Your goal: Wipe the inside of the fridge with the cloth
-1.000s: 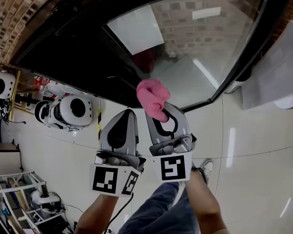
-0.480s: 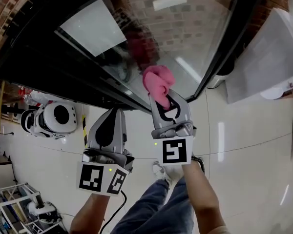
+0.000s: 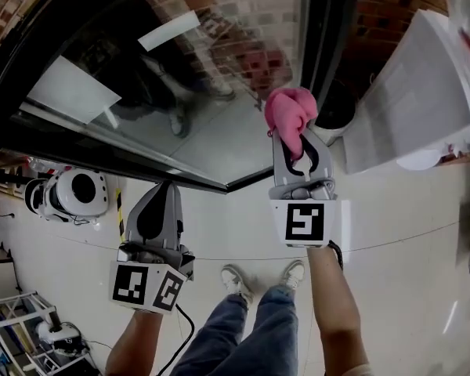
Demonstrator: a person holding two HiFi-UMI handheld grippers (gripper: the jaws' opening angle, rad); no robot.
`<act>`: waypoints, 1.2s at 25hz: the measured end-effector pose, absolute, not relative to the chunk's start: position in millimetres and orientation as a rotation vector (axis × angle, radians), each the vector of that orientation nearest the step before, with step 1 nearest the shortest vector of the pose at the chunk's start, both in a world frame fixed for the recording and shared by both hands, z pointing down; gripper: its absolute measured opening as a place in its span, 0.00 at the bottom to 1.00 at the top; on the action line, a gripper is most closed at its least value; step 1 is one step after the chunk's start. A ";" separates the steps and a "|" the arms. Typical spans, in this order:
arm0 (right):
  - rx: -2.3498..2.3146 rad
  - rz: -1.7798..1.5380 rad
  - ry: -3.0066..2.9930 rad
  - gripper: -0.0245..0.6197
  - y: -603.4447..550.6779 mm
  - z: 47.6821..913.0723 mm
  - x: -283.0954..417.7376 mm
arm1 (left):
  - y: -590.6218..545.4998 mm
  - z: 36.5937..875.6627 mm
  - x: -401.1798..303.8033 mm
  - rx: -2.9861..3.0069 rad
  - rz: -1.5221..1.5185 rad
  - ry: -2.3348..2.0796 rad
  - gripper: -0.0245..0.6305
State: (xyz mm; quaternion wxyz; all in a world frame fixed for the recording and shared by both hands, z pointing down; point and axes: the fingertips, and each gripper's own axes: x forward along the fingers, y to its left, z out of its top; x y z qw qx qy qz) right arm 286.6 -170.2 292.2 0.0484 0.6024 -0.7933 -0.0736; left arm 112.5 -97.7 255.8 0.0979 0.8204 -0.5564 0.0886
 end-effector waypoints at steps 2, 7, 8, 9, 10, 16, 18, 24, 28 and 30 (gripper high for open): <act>1.838 -0.223 -2.421 0.13 -176.0 294.2 298.7 | -101.2 254.4 123.2 2.423 0.250 -1.662 0.06; 1.852 -0.241 -2.484 0.13 -175.0 280.6 304.5 | -103.9 251.3 141.3 2.413 0.214 -1.690 0.06; 1.899 -0.219 -2.521 0.13 -168.6 270.0 302.4 | -103.8 250.4 140.6 2.406 0.204 -1.702 0.05; 1.945 -0.190 -2.555 0.13 -159.6 260.0 298.0 | -103.4 249.9 137.9 2.397 0.191 -1.715 0.05; 1.973 -0.163 -2.581 0.13 -149.4 252.7 290.0 | -102.6 250.1 133.6 2.389 0.179 -1.726 0.05; 1.665 -0.132 -2.645 0.13 -96.2 277.6 178.7 | -90.8 257.6 93.6 2.394 0.206 -1.737 0.05; 1.599 -0.164 -2.666 0.13 -87.3 286.3 144.2 | -85.7 259.2 80.1 2.416 0.209 -1.715 0.06; 1.562 -0.141 -2.656 0.13 -78.4 314.2 75.4 | -71.6 264.3 32.2 2.444 0.217 -1.679 0.06; 1.559 -0.146 -2.637 0.13 -84.1 333.4 50.1 | -70.2 271.2 10.8 2.444 0.202 -1.661 0.06; 1.553 -0.144 -2.626 0.13 -87.8 344.5 45.0 | -71.0 277.8 6.4 2.449 0.200 -1.647 0.06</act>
